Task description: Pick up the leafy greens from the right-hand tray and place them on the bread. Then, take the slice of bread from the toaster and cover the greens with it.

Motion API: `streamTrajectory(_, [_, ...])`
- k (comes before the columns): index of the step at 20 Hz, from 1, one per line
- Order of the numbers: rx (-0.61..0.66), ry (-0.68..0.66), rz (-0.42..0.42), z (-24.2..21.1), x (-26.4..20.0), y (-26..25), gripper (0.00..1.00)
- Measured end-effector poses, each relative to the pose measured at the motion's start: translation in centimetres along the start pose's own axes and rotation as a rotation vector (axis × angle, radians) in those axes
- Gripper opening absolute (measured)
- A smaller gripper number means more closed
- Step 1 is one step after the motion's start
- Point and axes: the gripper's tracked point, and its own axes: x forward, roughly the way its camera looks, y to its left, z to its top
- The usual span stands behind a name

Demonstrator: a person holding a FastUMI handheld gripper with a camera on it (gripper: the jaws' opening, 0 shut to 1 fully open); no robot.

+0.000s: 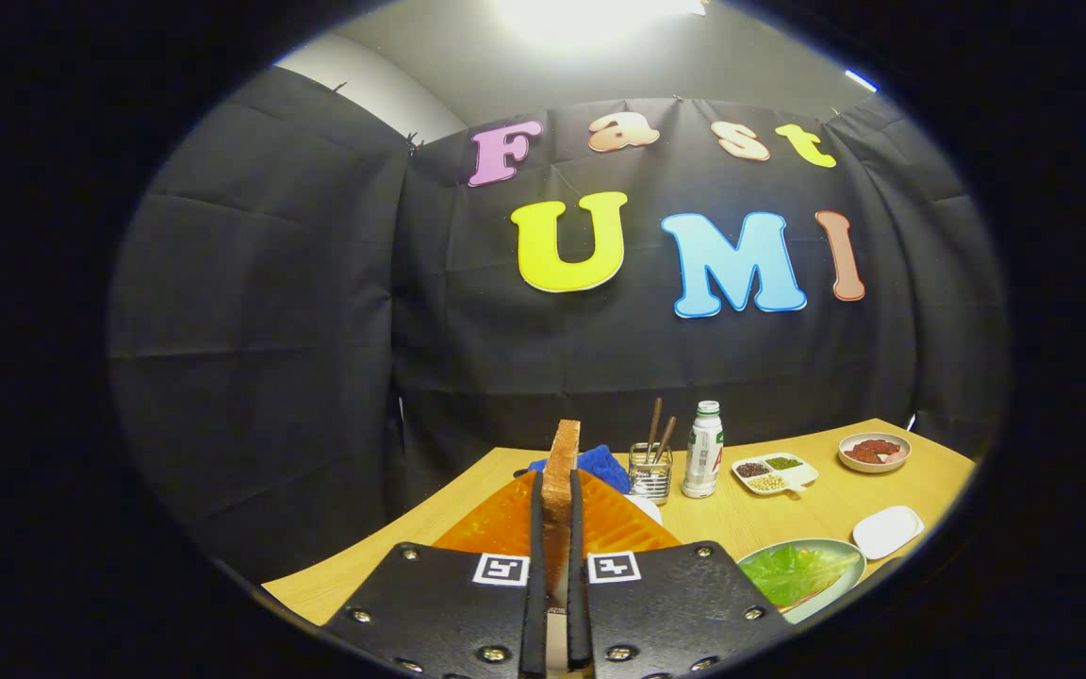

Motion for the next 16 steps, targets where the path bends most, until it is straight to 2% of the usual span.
streamTrajectory(5, [0.002, -0.044, 0.010, 2.6, -1.2, -1.1, 0.08])
streamTrajectory(11, [-0.018, -0.065, -0.040, 3.7, -2.1, -6.4, 0.08])
streamTrajectory(16, [-0.101, -0.015, -0.178, 1.9, -2.0, -13.6, 0.09])
